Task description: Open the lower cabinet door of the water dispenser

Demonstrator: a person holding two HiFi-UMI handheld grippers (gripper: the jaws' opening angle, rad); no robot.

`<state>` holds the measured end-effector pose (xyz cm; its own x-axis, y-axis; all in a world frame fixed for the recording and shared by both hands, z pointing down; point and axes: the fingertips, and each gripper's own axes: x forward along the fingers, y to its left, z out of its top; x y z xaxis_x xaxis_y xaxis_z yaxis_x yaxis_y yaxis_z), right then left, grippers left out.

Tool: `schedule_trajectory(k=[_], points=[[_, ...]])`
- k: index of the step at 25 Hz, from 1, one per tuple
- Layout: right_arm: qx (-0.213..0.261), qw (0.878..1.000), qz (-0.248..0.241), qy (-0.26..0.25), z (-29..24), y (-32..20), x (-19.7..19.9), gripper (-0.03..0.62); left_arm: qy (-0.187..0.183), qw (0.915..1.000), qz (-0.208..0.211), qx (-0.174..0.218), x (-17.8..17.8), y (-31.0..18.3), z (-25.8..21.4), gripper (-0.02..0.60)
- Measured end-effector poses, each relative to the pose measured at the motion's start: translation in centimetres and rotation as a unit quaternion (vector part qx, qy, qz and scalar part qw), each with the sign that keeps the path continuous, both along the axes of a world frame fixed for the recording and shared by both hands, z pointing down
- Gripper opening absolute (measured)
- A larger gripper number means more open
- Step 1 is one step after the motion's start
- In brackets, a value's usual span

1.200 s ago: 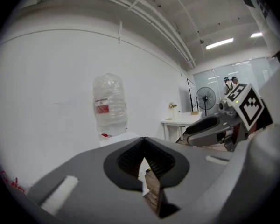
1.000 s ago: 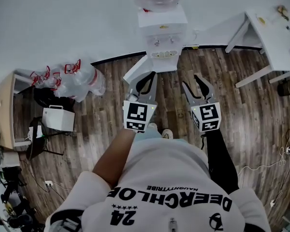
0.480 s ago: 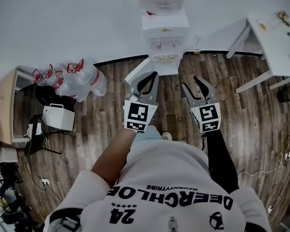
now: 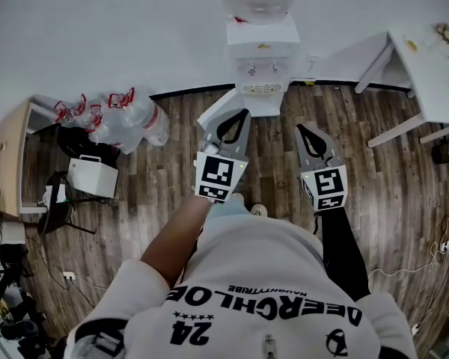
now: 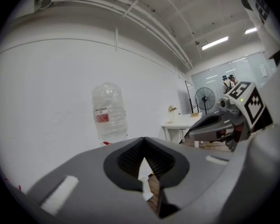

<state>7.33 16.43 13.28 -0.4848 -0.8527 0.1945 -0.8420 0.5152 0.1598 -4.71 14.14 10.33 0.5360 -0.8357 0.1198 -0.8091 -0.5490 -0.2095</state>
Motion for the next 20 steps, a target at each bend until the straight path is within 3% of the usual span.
schedule_trajectory(k=[6, 20], points=[[0.003, 1.0, 0.009, -0.017, -0.27, 0.3, 0.62, 0.002, 0.002, 1.0, 0.006, 0.002, 0.52, 0.33, -0.08, 0.057], [0.012, 1.0, 0.013, 0.003, -0.25, 0.65, 0.85, 0.002, -0.004, 0.9999, 0.009, 0.01, 0.84, 0.8, -0.45, 0.057]])
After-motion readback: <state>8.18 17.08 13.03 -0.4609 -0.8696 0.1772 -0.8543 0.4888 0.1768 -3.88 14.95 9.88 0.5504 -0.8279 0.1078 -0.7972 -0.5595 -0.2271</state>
